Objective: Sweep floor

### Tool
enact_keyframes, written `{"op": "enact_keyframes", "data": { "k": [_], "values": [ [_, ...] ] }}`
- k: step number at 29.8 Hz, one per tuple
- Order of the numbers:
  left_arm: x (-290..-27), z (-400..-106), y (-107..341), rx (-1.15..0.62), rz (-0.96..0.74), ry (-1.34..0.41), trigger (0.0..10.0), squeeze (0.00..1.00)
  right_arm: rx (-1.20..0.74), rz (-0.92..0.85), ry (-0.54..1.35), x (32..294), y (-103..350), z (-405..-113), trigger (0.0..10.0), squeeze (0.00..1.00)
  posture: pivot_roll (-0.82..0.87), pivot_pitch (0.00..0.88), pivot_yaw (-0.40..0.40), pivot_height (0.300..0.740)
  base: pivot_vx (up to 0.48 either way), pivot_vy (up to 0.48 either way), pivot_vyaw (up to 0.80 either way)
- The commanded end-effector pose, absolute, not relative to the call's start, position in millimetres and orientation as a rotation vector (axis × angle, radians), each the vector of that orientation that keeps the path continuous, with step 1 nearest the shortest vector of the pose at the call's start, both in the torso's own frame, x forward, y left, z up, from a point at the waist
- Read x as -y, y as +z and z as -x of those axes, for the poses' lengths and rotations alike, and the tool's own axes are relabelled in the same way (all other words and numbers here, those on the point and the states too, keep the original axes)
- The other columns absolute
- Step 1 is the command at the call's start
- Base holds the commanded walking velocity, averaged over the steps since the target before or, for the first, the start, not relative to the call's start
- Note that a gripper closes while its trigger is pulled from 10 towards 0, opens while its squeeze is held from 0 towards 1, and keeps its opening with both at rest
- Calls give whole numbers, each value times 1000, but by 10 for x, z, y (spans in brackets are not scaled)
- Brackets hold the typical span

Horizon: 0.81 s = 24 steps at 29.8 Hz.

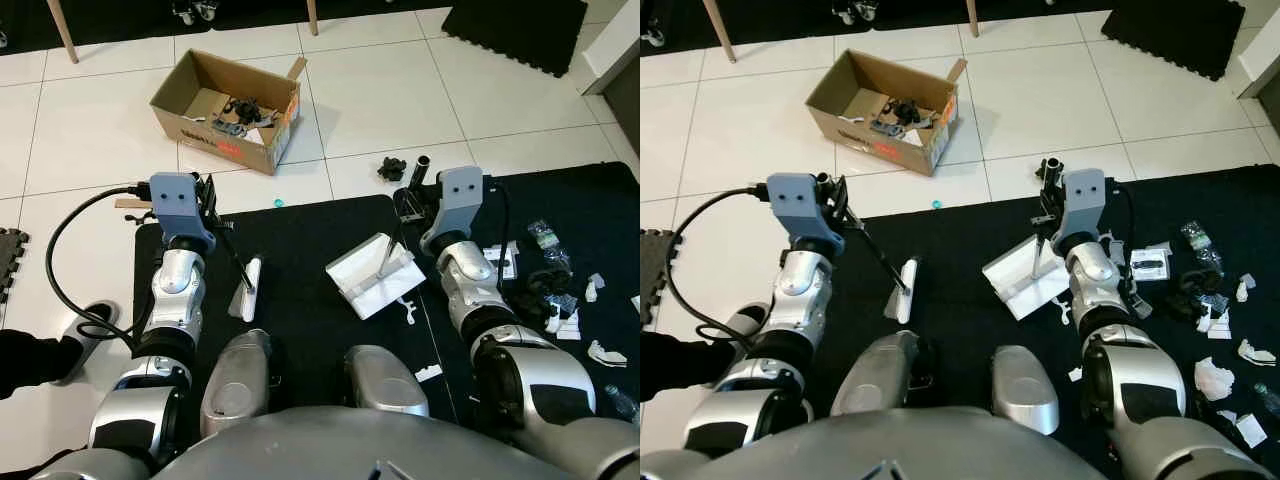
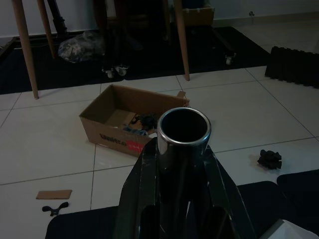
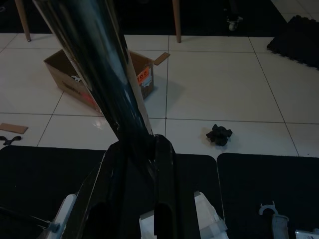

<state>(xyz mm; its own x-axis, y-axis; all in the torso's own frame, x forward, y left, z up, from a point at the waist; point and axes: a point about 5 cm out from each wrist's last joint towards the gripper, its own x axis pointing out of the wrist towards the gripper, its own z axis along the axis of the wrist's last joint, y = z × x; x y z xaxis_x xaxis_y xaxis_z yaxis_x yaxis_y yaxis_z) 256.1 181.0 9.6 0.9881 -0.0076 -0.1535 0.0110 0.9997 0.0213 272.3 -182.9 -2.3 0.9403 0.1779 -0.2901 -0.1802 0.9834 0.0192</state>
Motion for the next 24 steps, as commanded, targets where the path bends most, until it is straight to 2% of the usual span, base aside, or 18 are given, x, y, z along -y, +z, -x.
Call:
{"op": "enact_keyframes", "data": {
  "k": [1,24],
  "values": [
    [-1863,-2355,-172,-312,-43,5,10000,0,-374,-14,197,1784,-155,-2621,10000,0,42,0,2,740,0,0,0],
    [-1859,-2377,-171,-311,-47,2,10000,0,-371,-14,195,1784,-148,-2631,10000,0,37,0,3,740,0,0,0]
  ]
}}
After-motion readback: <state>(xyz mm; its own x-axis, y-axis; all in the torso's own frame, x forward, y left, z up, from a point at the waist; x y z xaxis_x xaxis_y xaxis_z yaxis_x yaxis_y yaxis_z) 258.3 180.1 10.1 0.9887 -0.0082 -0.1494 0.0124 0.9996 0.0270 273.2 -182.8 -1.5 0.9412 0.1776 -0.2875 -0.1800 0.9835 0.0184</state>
